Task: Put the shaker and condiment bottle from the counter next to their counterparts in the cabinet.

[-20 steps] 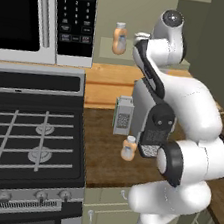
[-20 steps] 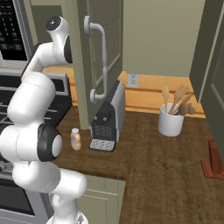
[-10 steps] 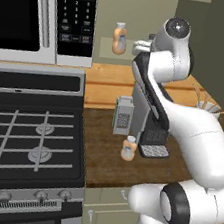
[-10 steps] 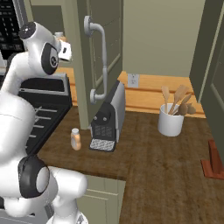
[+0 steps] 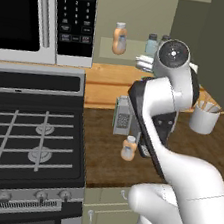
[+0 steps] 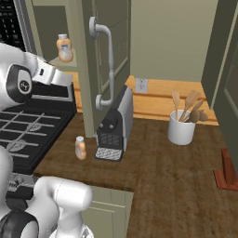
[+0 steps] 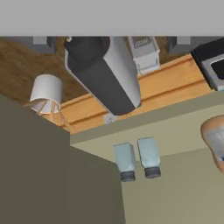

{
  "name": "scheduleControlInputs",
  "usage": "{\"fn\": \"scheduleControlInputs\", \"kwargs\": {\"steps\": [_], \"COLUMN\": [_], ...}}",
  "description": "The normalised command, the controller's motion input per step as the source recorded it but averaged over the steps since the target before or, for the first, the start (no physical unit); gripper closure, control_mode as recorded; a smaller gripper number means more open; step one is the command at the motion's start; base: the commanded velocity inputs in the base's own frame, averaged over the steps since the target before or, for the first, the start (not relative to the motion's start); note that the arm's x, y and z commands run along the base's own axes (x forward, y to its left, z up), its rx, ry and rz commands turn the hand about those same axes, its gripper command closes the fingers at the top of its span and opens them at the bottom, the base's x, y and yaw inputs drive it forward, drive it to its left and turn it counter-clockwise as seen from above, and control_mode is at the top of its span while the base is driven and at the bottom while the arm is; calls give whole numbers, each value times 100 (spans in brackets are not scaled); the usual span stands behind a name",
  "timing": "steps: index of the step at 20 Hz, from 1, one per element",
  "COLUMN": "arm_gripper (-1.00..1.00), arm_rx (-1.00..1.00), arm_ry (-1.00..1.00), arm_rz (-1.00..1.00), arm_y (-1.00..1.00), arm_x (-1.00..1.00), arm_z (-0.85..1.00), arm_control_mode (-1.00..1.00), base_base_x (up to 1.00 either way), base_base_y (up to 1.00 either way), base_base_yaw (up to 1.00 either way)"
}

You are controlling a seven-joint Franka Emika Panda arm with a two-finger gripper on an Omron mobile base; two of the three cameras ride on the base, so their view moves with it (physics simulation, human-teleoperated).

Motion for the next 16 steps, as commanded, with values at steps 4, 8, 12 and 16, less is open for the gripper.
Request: {"fn": "scheduleControlInputs", "kwargs": {"steps": [4,8,12,16], "arm_gripper": [-100,-100,-100,-100], "arm_rx": [0,0,-1,0], "arm_ry": [0,0,10,3], "arm_rz": [-28,-19,-6,-5], "arm_y": [30,24,18,16], "arm_x": [-80,-16,-3,0], "arm_z": [-34,-74,-83,-89], "arm_control_mode": [-100,-100,-100,-100], "base_base_x": [0,0,0,0], "base_base_y": [0,0,0,0], "base_base_yaw": [0,0,0,0]}}
